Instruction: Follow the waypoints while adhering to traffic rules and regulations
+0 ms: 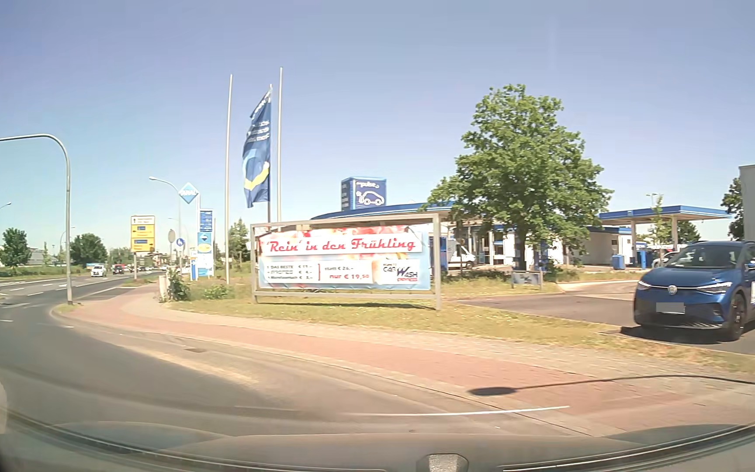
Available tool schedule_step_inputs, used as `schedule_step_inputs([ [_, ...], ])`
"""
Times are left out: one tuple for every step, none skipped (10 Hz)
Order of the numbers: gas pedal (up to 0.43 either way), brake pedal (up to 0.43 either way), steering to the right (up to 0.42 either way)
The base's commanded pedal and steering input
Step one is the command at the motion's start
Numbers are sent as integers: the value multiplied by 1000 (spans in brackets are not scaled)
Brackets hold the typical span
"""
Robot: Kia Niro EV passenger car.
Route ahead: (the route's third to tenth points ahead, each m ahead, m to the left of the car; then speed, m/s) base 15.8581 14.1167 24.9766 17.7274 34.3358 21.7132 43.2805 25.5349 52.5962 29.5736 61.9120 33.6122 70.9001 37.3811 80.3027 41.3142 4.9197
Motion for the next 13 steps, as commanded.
schedule_step_inputs([
  [8,24,-420],
  [8,24,-427],
  [8,24,-435],
  [8,30,-443],
  [8,24,-448],
  [8,30,-453],
  [8,24,-455],
  [8,30,-455],
  [8,24,-456],
  [8,30,-455],
  [8,24,-455],
  [8,24,-453],
  [8,24,-449],
])
